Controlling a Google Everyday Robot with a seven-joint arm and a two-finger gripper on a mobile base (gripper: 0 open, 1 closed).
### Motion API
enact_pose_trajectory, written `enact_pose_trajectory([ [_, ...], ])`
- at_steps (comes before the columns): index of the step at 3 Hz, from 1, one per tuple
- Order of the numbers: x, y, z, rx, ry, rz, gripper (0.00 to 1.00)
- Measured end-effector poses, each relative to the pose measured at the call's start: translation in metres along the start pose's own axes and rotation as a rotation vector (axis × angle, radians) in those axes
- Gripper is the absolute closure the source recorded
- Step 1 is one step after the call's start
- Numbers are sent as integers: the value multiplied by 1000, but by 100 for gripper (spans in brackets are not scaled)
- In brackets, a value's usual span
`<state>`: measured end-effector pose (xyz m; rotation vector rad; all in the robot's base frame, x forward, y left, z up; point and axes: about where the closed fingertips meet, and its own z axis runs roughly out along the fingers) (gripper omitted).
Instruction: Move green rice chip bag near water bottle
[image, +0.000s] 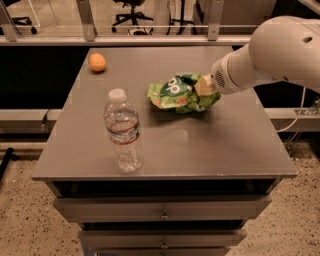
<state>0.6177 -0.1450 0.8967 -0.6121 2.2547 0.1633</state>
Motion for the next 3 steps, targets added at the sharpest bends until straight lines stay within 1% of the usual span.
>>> enact_pose_trajectory([
  [1, -3, 10, -7, -14, -12, 40, 100],
  [2, -5, 35, -7, -71, -9, 66, 100],
  [3, -3, 54, -5, -116, 6, 72, 100],
])
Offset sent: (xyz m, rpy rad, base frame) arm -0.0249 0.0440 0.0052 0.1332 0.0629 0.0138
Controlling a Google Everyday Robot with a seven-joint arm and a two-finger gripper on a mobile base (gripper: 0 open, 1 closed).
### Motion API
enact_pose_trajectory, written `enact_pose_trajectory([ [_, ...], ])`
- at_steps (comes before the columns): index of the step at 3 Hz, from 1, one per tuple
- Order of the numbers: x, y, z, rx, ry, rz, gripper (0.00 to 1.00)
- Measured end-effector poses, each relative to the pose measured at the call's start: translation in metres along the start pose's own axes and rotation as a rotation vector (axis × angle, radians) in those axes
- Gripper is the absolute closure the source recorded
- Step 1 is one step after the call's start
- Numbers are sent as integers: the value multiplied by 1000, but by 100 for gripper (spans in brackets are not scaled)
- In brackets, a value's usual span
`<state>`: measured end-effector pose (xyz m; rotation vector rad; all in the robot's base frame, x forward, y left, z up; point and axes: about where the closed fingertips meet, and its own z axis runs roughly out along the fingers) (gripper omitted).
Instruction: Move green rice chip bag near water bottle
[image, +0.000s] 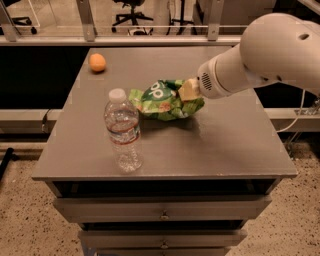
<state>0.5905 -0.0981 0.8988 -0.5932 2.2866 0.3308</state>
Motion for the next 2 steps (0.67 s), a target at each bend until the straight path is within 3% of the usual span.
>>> enact_pose_trajectory([
  [1, 7, 23, 4, -63, 32, -8, 100],
  [2, 12, 33, 6, -92, 47, -14, 100],
])
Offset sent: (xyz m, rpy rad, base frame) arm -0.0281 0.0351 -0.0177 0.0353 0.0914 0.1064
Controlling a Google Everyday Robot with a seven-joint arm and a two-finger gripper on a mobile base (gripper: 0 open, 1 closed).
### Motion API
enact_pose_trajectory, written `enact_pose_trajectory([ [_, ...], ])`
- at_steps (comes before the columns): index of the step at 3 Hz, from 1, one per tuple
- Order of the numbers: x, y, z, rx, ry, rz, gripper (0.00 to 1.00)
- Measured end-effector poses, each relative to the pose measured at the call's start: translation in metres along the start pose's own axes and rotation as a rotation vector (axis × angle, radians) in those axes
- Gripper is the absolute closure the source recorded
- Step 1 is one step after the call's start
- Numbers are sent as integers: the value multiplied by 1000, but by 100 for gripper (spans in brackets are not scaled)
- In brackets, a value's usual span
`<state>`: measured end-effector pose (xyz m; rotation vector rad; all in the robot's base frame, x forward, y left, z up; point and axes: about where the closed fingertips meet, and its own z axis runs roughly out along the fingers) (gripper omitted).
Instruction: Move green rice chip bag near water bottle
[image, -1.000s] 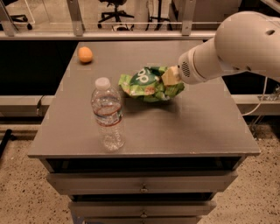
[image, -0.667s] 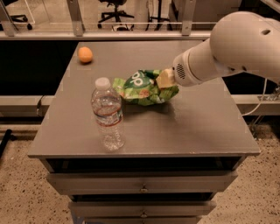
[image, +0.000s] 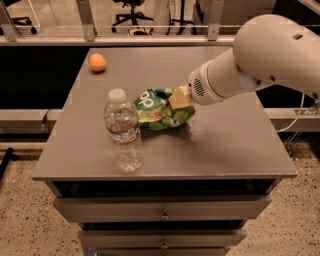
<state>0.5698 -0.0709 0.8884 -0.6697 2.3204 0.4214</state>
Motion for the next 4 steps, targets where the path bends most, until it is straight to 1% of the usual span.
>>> enact_pose_trajectory([
  [1, 3, 8, 2, -29, 9, -2, 81],
  [2, 3, 12, 5, -44, 12, -3, 59],
  [3, 2, 12, 10, -54, 14, 0, 28],
  [4, 1, 12, 12, -58, 15, 4, 4],
])
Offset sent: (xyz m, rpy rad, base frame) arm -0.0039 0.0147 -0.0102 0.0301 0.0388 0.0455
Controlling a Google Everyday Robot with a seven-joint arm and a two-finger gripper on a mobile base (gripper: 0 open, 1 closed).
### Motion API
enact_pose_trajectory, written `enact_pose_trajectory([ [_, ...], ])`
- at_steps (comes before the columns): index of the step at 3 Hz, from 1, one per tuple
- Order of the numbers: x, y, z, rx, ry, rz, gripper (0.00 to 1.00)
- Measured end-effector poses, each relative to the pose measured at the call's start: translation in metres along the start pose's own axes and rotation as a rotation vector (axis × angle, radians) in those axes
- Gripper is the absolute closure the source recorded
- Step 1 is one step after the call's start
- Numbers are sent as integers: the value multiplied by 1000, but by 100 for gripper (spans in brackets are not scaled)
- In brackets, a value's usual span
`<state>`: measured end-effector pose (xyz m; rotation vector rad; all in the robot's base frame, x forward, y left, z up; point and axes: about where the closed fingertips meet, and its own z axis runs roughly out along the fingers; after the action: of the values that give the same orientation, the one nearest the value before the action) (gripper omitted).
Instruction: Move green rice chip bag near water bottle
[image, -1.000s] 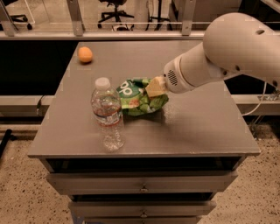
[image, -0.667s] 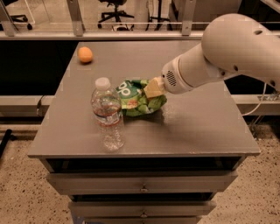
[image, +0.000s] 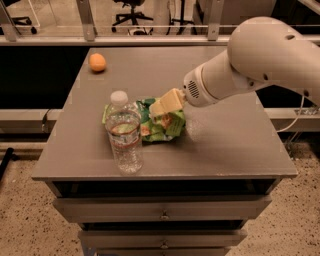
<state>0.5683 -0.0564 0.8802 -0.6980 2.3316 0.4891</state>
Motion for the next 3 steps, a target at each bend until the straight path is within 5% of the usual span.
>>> enact_pose_trajectory([
  [2, 0, -6, -5, 12, -12, 10, 0],
  [3, -7, -43, -25, 49, -87, -33, 0],
])
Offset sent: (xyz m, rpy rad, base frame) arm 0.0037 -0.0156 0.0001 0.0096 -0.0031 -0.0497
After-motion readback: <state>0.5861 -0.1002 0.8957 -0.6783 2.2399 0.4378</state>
